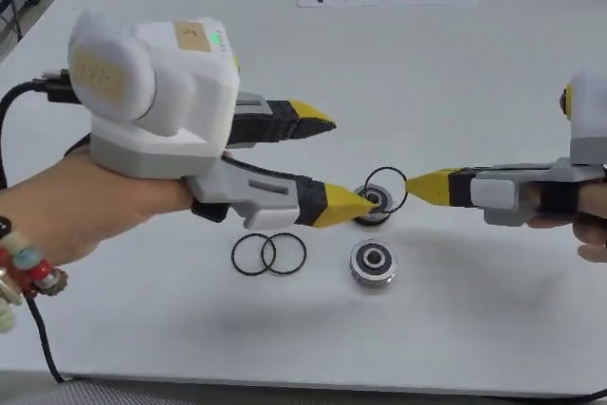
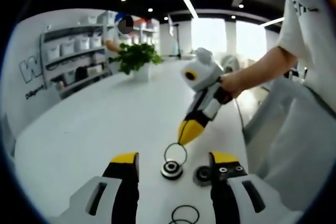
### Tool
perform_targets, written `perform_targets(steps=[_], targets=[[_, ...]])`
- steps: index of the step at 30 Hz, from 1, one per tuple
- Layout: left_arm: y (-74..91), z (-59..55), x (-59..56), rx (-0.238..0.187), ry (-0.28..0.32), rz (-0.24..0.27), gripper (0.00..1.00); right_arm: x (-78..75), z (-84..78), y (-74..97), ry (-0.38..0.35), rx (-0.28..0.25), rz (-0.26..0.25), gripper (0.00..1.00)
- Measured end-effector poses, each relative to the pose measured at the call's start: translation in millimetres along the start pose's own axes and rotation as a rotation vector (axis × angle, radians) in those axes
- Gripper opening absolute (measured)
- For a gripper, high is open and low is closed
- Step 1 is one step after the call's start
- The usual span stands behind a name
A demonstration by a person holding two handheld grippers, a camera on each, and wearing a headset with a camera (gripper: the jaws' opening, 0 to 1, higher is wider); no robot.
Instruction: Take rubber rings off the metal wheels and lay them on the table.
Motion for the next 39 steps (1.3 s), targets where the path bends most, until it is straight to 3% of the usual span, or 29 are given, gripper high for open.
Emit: perform_targets(steps=[2,8,14,21,25,28,33,39], targets=[[7.5,2.4,1.0,-0.004,-0.024,0.015,0.58,-3.6,-2.5,6.8,0.004,-0.006,-0.006,0.00],[29.5,8.6,0.6,-0.018,-0.034,0.036,0.69,3.7,-2.0,20.0,-0.004,-0.030,-0.021,0.00],[49.9,11.8,-0.9,-0.018,-0.058,0.062,0.75,10.2,-2.5,32.2,0.000,-0.041,-0.036,0.00],[74.9,15.7,-0.7,-0.039,-0.048,0.104,0.77,21.6,0.8,42.6,0.015,-0.050,-0.041,0.00],[87.1,20.6,-3.2,-0.087,0.021,0.121,0.79,29.0,4.3,46.6,0.031,-0.058,-0.043,0.00],[96.1,23.1,-4.8,-0.102,0.019,0.143,0.81,33.1,5.6,48.7,0.042,-0.066,-0.049,0.00],[110.9,19.3,-5.4,-0.108,0.035,0.180,0.84,42.0,6.5,50.3,0.058,-0.068,-0.048,0.00],[128.9,7.1,-7.8,-0.097,0.066,0.229,0.87,60.2,11.4,51.1,0.088,-0.077,-0.035,0.00]])
Point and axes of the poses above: the centre of the closed fingertips' face, and the gripper's own axes: y roughly backward along the fingers, x roughly to its left, z roughly out of its top, the point moved 7 cm from there along y, roughly backward along the fingers, and after that the axes turned 11 degrees about z, right-handed, at the moved point
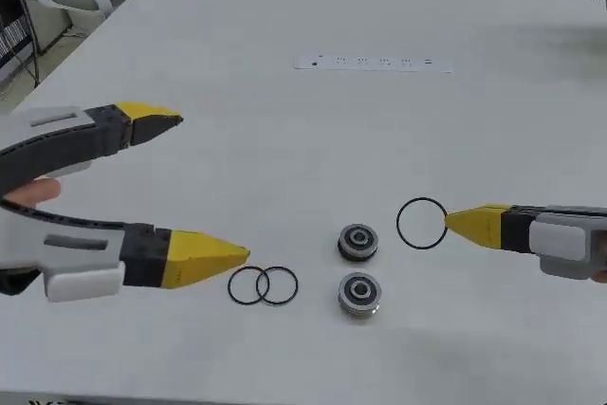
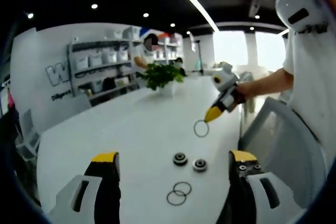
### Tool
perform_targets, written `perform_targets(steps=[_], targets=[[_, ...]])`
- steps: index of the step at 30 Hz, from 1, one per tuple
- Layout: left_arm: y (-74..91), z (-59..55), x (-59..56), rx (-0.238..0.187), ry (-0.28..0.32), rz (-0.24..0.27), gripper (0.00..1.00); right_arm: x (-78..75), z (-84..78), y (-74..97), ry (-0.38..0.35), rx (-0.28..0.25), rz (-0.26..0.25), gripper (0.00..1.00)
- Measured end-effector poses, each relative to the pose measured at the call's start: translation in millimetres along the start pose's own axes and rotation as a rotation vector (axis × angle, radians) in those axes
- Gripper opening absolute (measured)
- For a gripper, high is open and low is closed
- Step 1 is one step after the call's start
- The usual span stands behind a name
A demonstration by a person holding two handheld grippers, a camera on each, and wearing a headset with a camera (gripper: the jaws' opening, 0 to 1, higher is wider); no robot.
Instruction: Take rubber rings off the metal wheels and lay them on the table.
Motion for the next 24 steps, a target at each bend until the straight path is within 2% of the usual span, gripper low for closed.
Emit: perform_targets(steps=[10,15,20,24], targets=[[26.5,-15.2,-0.2,0.049,-0.014,0.052,0.93,15.7,6.2,-2.7,0.037,0.019,0.031,0.00],[34.9,-23.6,-2.9,0.081,-0.029,0.061,0.94,24.0,8.8,-6.6,0.076,0.054,0.055,0.00],[38.9,-29.8,-5.4,0.066,0.020,0.069,0.93,29.9,10.5,-12.1,0.134,0.093,0.071,0.00],[40.9,-38.3,-9.5,0.090,0.018,0.071,0.92,35.6,10.3,-17.6,0.166,0.122,0.101,0.00]])
Point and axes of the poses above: the centre of the closed fingertips' face, and the gripper's own axes: y roughly backward along the fingers, x roughly to its left, z roughly out of its top, the point moved 7 cm from there along y, roughly backward along the fingers, and after that the axes turned 11 degrees about z, right-handed, at the moved point
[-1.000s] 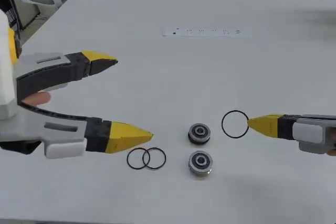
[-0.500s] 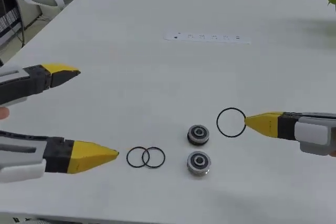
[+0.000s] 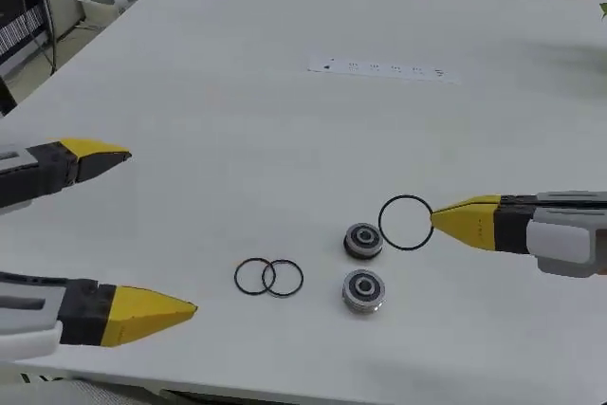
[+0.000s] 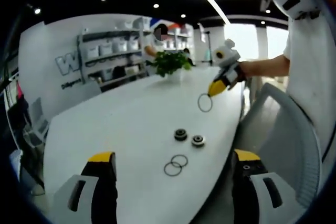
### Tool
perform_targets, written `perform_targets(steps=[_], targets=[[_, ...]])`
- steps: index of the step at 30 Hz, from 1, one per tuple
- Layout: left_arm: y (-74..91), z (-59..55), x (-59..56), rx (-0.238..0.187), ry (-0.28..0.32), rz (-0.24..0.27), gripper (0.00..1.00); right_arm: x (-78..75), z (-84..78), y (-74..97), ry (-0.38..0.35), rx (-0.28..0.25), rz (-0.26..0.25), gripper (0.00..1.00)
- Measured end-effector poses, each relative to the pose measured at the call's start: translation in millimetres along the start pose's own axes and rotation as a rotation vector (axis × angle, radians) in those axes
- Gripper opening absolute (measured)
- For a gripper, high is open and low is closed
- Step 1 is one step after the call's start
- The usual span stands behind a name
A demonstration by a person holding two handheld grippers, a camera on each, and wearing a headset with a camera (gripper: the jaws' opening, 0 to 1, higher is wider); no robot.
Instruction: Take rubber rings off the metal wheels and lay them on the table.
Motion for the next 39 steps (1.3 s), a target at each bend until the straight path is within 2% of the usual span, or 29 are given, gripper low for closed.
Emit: perform_targets(steps=[4,10,15,24,31,34,39], targets=[[1.1,-5.8,-1.2,0.011,0.017,-0.001,0.92,4.6,0.7,-7.7,0.047,0.042,0.022,0.00],[-0.4,-13.7,-3.6,0.026,0.029,0.006,0.93,5.4,0.5,-21.0,0.057,0.098,0.041,0.00],[-1.9,-18.2,-8.5,0.033,0.039,-0.014,0.93,3.3,1.6,-30.6,0.072,0.135,0.054,0.00],[-6.2,-23.7,-9.3,0.046,0.059,-0.018,0.93,-4.5,0.9,-47.7,0.046,0.175,0.077,0.00],[-8.2,-25.3,-9.7,0.057,0.080,-0.018,0.93,-11.9,-4.1,-62.0,0.029,0.213,0.091,0.00],[-9.5,-25.7,-9.3,0.057,0.072,-0.017,0.93,-15.9,-7.7,-69.7,-0.001,0.221,0.094,0.00],[-11.2,-28.6,-10.3,0.071,0.077,-0.024,0.94,-18.1,-15.2,-81.7,0.008,0.264,0.102,0.00]])
Point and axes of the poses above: the centre of the closed fingertips' face, and the gripper's own axes: y roughly backward along the fingers, x roughly to its left, z roughly out of its top, the point moved 7 cm from there along y, roughly backward along the fingers, and after that the axes turned 11 degrees about z, right-handed, at the moved point
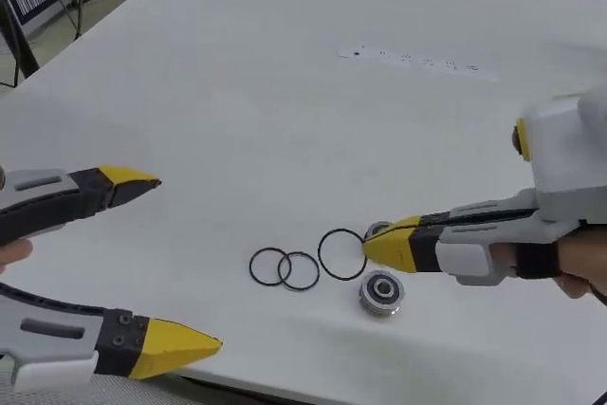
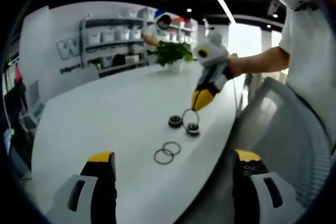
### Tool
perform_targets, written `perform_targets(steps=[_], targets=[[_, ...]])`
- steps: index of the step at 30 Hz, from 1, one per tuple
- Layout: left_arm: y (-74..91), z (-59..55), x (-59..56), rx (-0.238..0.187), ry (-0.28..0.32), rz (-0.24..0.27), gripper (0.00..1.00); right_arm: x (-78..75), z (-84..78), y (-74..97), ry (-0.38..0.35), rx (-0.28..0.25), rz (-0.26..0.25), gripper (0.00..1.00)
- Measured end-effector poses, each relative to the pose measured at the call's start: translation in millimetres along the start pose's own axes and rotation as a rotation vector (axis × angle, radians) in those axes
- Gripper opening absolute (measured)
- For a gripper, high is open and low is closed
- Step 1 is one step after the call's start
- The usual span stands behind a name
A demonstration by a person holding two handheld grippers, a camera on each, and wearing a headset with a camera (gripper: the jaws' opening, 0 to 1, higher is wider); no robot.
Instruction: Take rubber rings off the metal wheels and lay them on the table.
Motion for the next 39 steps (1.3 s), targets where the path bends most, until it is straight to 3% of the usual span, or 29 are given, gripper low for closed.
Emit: perform_targets(steps=[6,15,19,28,39], targets=[[-2.2,-3.8,-1.8,0.023,-0.009,-0.010,0.93,-7.6,-2.7,-11.0,-0.005,0.027,0.010,0.00],[-4.4,-5.5,0.9,0.002,0.061,-0.006,0.94,-25.6,-10.2,-22.2,-0.042,0.065,0.002,0.00],[-5.5,-7.6,0.8,0.015,0.059,-0.010,0.93,-31.3,-14.1,-27.9,-0.050,0.089,-0.004,0.00],[-5.7,-8.0,3.0,0.015,0.081,0.000,0.93,-46.4,-19.4,-33.6,-0.037,0.147,-0.041,0.00],[-5.5,-8.7,2.8,0.019,0.100,0.003,0.92,-56.1,-21.9,-33.1,-0.076,0.154,-0.071,0.00]])
Point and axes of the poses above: the centre of the closed fingertips' face, and the gripper's own axes: y roughly backward along the fingers, x roughly to its left, z roughly out of its top, the point moved 7 cm from there along y, roughly backward along the fingers, and after that the axes turned 11 degrees about z, right-handed, at the moved point
